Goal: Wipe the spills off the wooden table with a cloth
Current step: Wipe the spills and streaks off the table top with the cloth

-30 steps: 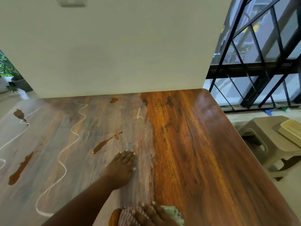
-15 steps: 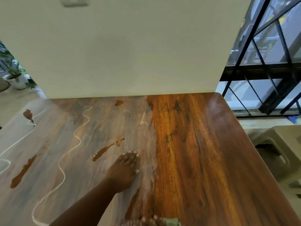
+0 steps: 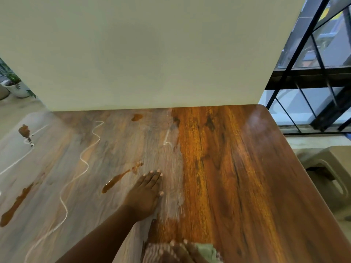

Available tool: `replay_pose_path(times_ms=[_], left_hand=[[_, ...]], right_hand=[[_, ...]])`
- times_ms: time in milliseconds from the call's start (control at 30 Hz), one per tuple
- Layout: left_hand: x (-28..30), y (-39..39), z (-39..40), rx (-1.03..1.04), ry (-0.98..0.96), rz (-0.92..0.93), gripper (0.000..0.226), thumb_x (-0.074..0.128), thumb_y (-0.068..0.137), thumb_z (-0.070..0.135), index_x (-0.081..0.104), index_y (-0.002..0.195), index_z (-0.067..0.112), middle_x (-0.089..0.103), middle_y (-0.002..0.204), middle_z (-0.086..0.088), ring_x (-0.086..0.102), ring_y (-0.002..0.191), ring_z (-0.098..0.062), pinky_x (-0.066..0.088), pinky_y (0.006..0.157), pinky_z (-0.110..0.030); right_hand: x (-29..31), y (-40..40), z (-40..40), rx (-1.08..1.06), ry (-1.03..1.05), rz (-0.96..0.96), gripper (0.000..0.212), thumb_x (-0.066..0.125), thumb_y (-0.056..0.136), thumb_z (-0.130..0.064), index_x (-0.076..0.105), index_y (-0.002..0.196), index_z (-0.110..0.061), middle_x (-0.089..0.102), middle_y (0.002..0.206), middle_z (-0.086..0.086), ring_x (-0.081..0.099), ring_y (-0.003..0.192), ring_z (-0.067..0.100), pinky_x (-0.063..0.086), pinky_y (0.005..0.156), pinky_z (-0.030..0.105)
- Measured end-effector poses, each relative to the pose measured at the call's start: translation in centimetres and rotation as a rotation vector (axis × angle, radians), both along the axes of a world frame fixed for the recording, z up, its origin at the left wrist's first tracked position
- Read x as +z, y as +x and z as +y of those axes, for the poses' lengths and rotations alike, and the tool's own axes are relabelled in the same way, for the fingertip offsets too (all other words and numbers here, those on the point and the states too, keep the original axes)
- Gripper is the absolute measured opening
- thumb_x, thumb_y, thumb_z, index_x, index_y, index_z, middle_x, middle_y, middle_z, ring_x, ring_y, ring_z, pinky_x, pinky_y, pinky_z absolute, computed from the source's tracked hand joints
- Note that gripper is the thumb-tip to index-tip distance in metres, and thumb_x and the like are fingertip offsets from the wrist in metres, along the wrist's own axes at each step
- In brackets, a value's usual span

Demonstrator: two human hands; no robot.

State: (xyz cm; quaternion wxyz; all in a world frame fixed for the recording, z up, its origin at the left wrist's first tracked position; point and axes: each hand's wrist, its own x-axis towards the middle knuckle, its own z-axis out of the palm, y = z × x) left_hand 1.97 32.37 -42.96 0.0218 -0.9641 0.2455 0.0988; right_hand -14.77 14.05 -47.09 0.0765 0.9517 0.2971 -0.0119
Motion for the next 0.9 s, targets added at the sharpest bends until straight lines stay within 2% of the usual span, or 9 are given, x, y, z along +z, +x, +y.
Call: replay_pose_path(times_ms=[100,200,267,367,533,667,733,800,900], left_hand=[[-0.2,0.7,-0.3,0.028,-0.017,-0.022,0.060,0.010,0.100,0.047,-0.015,0.146,0.017,-0.023,0.150,0.003,-0.030,0.135,-0.013,-0.027,0.106,-0.031],[-0.2,1.1,-0.4,0.052,-0.058,-0.029,0.060,0.012,0.101,0.045,-0.010,0.149,0.015,-0.024,0.148,0.003,-0.028,0.136,-0.013,-0.026,0.106,-0.029],[-0.2,1.2,-0.2,0.050,-0.088,-0.032,0.059,0.014,0.102,0.043,-0.008,0.150,0.016,-0.023,0.148,0.002,-0.025,0.138,-0.013,-0.026,0.107,-0.026],[-0.2,1.1,0.1,0.106,-0.201,-0.024,0.058,0.019,0.103,0.040,-0.003,0.150,0.016,-0.017,0.151,0.002,-0.022,0.139,-0.011,-0.024,0.106,-0.021],[-0.3,1.2,0.3,0.121,-0.235,-0.043,0.058,0.014,0.101,0.039,0.000,0.150,0.012,-0.010,0.156,-0.002,-0.021,0.142,-0.015,-0.020,0.112,-0.025],[-0.6,1.7,0.6,0.137,-0.218,-0.053,0.057,0.018,0.103,0.038,-0.005,0.149,0.014,-0.014,0.156,-0.002,-0.025,0.141,-0.015,-0.022,0.110,-0.025],[-0.8,1.7,0.6,0.141,-0.239,-0.048,0.057,0.018,0.102,0.039,-0.007,0.148,0.015,-0.014,0.156,-0.001,-0.027,0.140,-0.015,-0.022,0.110,-0.025],[-0.9,1.7,0.6,0.153,-0.242,-0.057,0.057,0.015,0.102,0.042,-0.011,0.147,0.019,-0.017,0.155,0.001,-0.030,0.139,-0.013,-0.025,0.109,-0.023],[-1.0,1.9,0.6,0.171,-0.210,-0.069,0.057,0.006,0.098,0.044,-0.016,0.145,0.021,-0.023,0.152,0.002,-0.035,0.136,-0.011,-0.029,0.106,-0.021]], right_hand=[[0.2,1.2,-0.8,0.003,0.065,0.062,0.042,0.024,0.103,-0.039,0.038,0.140,-0.025,0.037,0.144,-0.003,0.041,0.130,0.011,0.023,0.112,0.040],[2.3,4.3,-1.8,0.007,0.118,0.228,0.049,0.033,0.097,-0.043,0.041,0.142,-0.025,0.042,0.147,0.001,0.038,0.135,0.024,0.035,0.110,0.047],[4.2,7.2,-2.4,-0.011,0.157,0.238,0.059,0.028,0.096,-0.048,0.028,0.151,-0.025,0.029,0.157,0.005,0.022,0.144,0.033,0.012,0.118,0.053],[5.9,10.2,-2.9,-0.095,0.186,0.255,0.063,0.006,0.096,-0.049,-0.001,0.155,-0.026,-0.004,0.161,0.002,-0.014,0.146,0.028,-0.020,0.114,0.047],[4.7,7.1,-3.5,0.073,0.073,0.250,0.060,0.035,0.095,-0.049,0.035,0.149,-0.024,0.040,0.151,0.004,0.035,0.139,0.030,0.019,0.106,0.048],[4.4,9.0,-5.4,0.223,0.060,0.229,0.060,0.033,0.096,-0.052,0.028,0.151,-0.029,0.036,0.153,-0.003,0.033,0.140,0.024,0.032,0.112,0.050],[4.8,11.9,-5.7,0.127,0.131,0.240,0.061,0.025,0.098,-0.052,0.016,0.154,-0.029,0.023,0.158,0.001,0.015,0.146,0.025,0.018,0.114,0.056],[4.8,15.1,-5.6,-0.014,0.205,0.277,0.061,0.012,0.099,-0.051,-0.003,0.154,-0.031,0.001,0.162,0.001,-0.012,0.146,0.023,-0.005,0.118,0.050],[4.7,18.0,-4.8,-0.136,0.210,0.229,0.060,0.011,0.100,-0.048,-0.007,0.154,-0.029,-0.008,0.162,0.001,-0.023,0.143,0.020,-0.019,0.114,0.041]])
